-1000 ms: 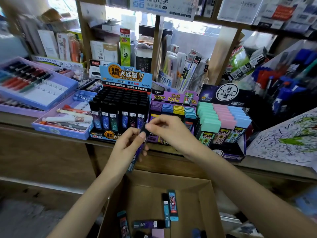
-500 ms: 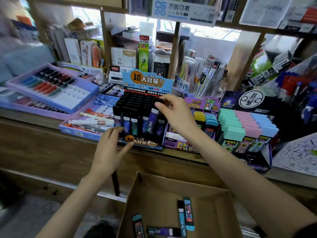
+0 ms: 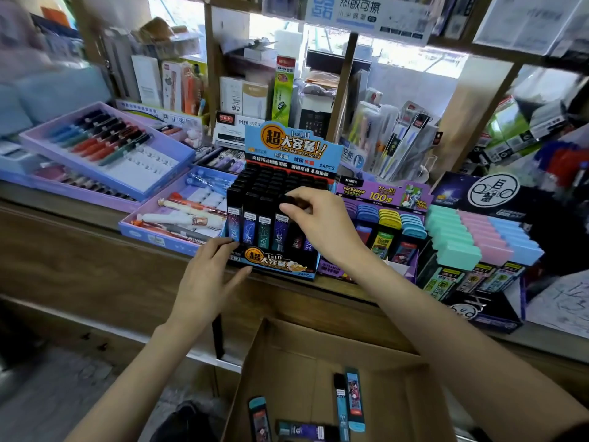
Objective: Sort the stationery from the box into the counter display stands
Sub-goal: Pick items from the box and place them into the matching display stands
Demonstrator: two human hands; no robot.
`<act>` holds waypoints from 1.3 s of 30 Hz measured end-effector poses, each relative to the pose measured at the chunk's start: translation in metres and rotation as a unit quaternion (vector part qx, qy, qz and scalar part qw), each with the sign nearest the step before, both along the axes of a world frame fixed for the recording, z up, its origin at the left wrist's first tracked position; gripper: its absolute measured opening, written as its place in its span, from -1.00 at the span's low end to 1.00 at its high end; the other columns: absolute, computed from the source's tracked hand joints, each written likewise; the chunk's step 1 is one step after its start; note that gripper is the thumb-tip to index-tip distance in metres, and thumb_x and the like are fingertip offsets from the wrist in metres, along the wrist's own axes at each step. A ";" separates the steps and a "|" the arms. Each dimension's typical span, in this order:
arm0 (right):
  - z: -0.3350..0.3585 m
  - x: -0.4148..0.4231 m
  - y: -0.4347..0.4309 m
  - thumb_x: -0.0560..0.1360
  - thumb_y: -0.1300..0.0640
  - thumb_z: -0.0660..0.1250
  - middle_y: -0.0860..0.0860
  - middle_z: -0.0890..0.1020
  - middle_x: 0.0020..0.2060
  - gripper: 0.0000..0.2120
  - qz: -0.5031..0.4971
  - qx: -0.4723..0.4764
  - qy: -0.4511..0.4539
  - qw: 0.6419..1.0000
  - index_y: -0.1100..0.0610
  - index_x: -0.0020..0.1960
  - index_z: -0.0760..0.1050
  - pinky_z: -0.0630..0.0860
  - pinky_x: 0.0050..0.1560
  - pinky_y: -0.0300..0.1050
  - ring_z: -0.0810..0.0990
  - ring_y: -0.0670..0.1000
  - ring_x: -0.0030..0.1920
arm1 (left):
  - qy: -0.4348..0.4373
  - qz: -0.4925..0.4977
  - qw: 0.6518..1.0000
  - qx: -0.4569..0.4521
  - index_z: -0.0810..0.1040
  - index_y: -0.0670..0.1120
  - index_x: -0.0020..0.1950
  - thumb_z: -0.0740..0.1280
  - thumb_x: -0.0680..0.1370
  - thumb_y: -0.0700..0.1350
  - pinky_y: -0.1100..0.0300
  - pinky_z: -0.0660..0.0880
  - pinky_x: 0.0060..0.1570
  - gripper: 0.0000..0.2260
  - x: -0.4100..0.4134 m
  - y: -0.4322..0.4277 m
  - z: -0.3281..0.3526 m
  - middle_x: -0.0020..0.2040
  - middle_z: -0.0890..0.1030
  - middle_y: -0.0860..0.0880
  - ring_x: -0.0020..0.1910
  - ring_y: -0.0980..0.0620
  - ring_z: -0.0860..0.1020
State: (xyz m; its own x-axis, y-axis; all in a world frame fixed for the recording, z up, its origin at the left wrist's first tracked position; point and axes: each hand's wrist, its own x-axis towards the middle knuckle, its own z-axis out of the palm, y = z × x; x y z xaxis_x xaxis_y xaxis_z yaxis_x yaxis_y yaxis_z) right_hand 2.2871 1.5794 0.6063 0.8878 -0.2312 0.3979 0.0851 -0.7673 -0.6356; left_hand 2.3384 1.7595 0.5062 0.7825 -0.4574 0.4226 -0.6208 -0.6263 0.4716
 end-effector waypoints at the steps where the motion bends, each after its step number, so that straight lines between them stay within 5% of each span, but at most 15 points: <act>1: -0.001 0.001 0.001 0.53 0.10 0.33 -0.09 0.59 -0.17 -0.83 -0.001 -0.002 0.001 1.000 0.09 0.08 0.61 0.36 -0.27 -0.41 0.48 -0.20 -0.29 | 0.002 0.000 1.000 -0.001 0.49 -0.23 0.30 0.42 0.49 -0.06 -0.03 0.43 0.21 -0.56 0.000 0.000 0.000 0.26 0.49 -0.15 0.27 -0.13 0.45; 7: -0.011 0.004 0.002 0.51 0.16 0.35 0.08 0.66 -0.11 -0.80 -0.030 0.043 0.017 0.998 0.21 0.09 0.62 0.56 0.04 0.00 0.61 0.01 -0.10 | -0.006 -0.001 1.000 -0.002 0.48 -0.23 0.31 0.41 0.49 -0.09 -0.02 0.45 0.19 -0.57 -0.002 0.001 -0.001 0.26 0.49 -0.15 0.26 -0.13 0.46; 10: -0.015 0.005 0.001 0.51 0.14 0.36 0.11 0.67 -0.12 -0.80 -0.049 0.067 0.024 0.996 0.24 0.03 0.62 0.58 0.04 0.04 0.63 0.03 -0.09 | -0.008 0.002 1.000 0.000 0.48 -0.23 0.31 0.41 0.49 -0.10 -0.02 0.45 0.17 -0.58 -0.003 0.001 0.000 0.26 0.50 -0.15 0.26 -0.13 0.47; 14: -0.006 0.008 -0.001 0.51 -0.03 0.35 0.16 0.62 -0.43 -0.58 -0.072 -0.054 0.063 0.994 0.31 -0.31 0.56 0.59 -0.18 0.05 0.62 0.08 -0.37 | -0.003 -0.008 1.000 -0.003 0.48 -0.24 0.32 0.41 0.50 -0.12 -0.03 0.43 0.20 -0.58 -0.006 0.002 0.002 0.28 0.48 -0.17 0.27 -0.15 0.46; 17: 0.000 0.001 -0.003 0.50 -0.16 0.30 -0.02 0.47 -0.59 -0.53 -0.090 -0.139 0.091 0.982 0.19 -0.39 0.51 0.45 -0.43 -0.16 0.49 -0.08 -0.52 | -0.011 -0.016 1.000 -0.013 0.50 -0.23 0.29 0.41 0.49 -0.16 -0.10 0.43 0.22 -0.60 -0.014 0.006 0.006 0.29 0.46 -0.20 0.26 -0.18 0.45; 20: -0.004 -0.022 -0.009 0.51 -0.14 0.28 -0.05 0.61 -0.38 -0.68 -0.076 -0.130 0.085 0.985 0.09 -0.19 0.59 0.50 -0.30 -0.13 0.58 -0.04 -0.30 | -0.023 -0.040 0.998 -0.044 0.54 -0.23 0.20 0.41 0.48 -0.21 -0.07 0.46 0.17 -0.69 -0.028 0.011 0.006 0.21 0.49 -0.17 0.20 -0.14 0.49; 22: -0.012 -0.047 -0.013 0.53 -0.07 0.28 -0.02 0.66 -0.24 -0.75 -0.055 -0.115 0.077 0.989 0.08 -0.09 0.61 0.54 -0.15 -0.09 0.60 -0.02 -0.18 | -0.009 -0.068 0.996 -0.059 0.55 -0.19 0.16 0.40 0.49 -0.21 0.14 0.43 0.11 -0.75 -0.041 0.012 0.001 0.16 0.50 -0.07 0.15 0.01 0.49; 25: -0.034 -0.092 -0.024 0.54 0.01 0.29 -0.03 0.67 -0.16 -0.82 -0.013 -0.076 0.099 0.992 0.08 -0.01 0.62 0.51 -0.08 -0.15 0.58 -0.09 -0.15 | 0.046 -0.104 0.991 -0.066 0.54 -0.18 0.13 0.39 0.49 -0.24 0.37 0.32 0.02 -0.77 -0.063 0.009 -0.015 0.09 0.47 0.02 0.06 0.14 0.46; 29: -0.086 -0.147 -0.042 0.56 0.03 0.26 -0.08 0.66 -0.05 -0.80 0.001 -0.072 0.195 0.978 0.05 0.10 0.59 0.52 0.03 -0.23 0.59 -0.15 -0.05 | 0.192 -0.120 0.972 -0.053 0.52 -0.15 0.17 0.37 0.52 -0.20 0.43 0.30 0.01 -0.77 -0.093 -0.001 -0.056 0.08 0.48 -0.03 0.08 0.04 0.47; 34: -0.186 -0.194 -0.069 0.57 0.07 0.24 -0.07 0.65 -0.06 -0.83 -0.063 -0.050 0.343 0.936 0.01 0.10 0.56 0.54 -0.05 -0.22 0.58 -0.18 -0.13 | 0.392 -0.055 0.917 0.048 0.42 -0.15 0.30 0.34 0.54 -0.14 0.21 0.34 0.24 -0.66 -0.132 -0.022 -0.126 0.28 0.40 -0.15 0.24 -0.05 0.42; 39: -0.267 -0.208 -0.073 0.55 0.05 0.28 0.03 0.63 0.09 -0.70 -0.156 0.059 0.404 0.899 0.08 0.26 0.45 0.52 0.04 -0.12 0.60 0.00 0.08 | 0.520 0.040 0.841 0.141 0.02 -0.15 0.51 0.26 0.58 0.02 0.04 0.12 0.42 -0.38 -0.156 -0.036 -0.178 0.48 0.06 -0.30 0.46 -0.30 0.11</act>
State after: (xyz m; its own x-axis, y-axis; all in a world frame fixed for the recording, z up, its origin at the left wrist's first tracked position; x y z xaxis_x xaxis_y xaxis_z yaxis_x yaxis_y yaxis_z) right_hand 2.0795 1.5065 0.3395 0.7606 -0.5177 -0.3917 -0.6491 -0.5969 -0.4716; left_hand 2.1826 1.7233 0.3282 0.6949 -0.3531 -0.6265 0.0862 -0.8240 0.5600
